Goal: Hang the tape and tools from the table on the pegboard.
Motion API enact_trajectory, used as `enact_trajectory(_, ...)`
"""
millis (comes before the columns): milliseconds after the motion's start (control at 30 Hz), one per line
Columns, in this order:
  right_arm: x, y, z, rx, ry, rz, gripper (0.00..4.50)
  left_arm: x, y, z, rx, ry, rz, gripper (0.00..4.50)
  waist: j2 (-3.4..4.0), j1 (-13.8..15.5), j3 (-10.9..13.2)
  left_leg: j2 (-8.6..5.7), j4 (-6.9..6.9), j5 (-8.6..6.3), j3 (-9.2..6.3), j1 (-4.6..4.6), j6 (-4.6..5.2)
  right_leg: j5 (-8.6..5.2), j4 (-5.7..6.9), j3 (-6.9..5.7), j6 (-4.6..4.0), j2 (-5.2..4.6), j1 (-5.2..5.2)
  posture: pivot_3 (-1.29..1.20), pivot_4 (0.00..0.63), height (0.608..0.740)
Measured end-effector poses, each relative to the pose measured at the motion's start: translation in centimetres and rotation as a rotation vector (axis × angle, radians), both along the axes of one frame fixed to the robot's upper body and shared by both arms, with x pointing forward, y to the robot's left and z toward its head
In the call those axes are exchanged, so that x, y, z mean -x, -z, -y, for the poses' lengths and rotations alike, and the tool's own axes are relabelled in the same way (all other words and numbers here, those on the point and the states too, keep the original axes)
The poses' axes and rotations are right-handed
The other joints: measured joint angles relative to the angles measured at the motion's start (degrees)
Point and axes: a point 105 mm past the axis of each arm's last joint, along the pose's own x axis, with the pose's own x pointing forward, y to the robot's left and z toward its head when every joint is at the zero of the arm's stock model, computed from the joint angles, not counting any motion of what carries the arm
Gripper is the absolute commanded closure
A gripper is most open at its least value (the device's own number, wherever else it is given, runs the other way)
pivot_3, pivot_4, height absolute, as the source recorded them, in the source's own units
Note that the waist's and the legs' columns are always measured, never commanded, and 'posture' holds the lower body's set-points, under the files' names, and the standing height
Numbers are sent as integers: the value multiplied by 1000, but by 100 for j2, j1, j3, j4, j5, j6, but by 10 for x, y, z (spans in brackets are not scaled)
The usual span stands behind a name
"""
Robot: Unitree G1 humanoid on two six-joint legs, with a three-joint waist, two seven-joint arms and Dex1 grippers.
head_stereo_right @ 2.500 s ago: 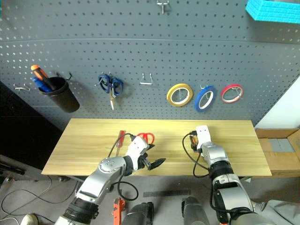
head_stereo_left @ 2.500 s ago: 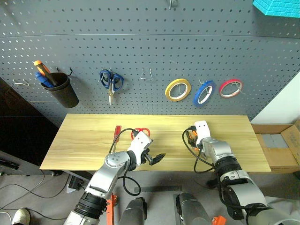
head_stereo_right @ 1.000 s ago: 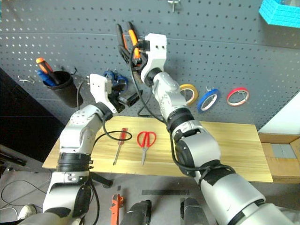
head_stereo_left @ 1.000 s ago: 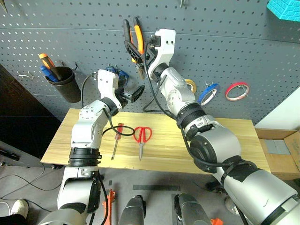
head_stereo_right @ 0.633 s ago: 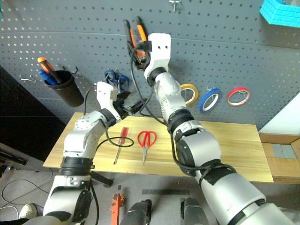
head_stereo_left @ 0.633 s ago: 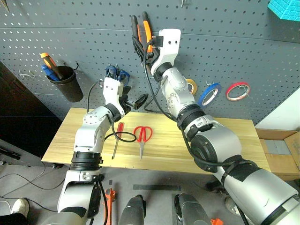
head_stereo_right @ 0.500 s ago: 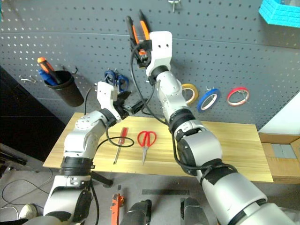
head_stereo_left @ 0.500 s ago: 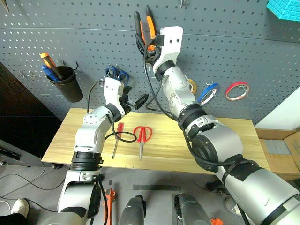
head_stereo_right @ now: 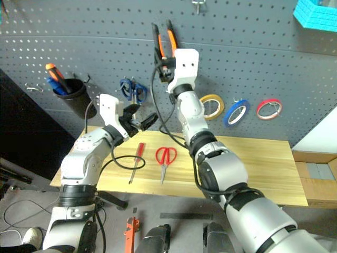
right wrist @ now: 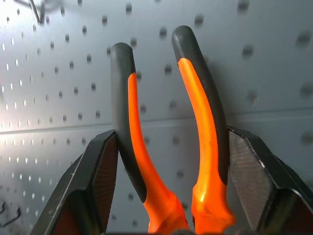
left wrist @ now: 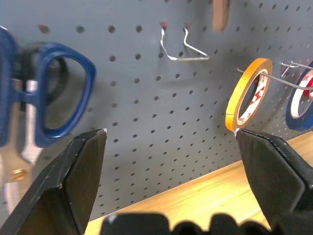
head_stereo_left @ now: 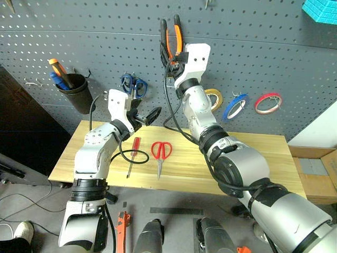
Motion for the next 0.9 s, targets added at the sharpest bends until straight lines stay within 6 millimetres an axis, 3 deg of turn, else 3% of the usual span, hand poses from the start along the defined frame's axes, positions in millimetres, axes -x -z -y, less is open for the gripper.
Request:
enact_trajectory(233, -1, -1, 3, -31, -7, -10, 1683, 0, -6, -11, 8, -41, 14, 0, 1, 49, 1, 0, 0, 3, -9, 0, -5, 0, 0, -7, -2, 2, 1, 215, 183, 740)
enact_trajectory(900, -2, 0, -1, 24, 11, -19, 1683, 0, -6, -14, 4, -50, 17, 0, 1, 48, 1, 1, -1, 4, -12, 0, -7, -1, 2, -9, -5, 2, 1, 208, 184, 740)
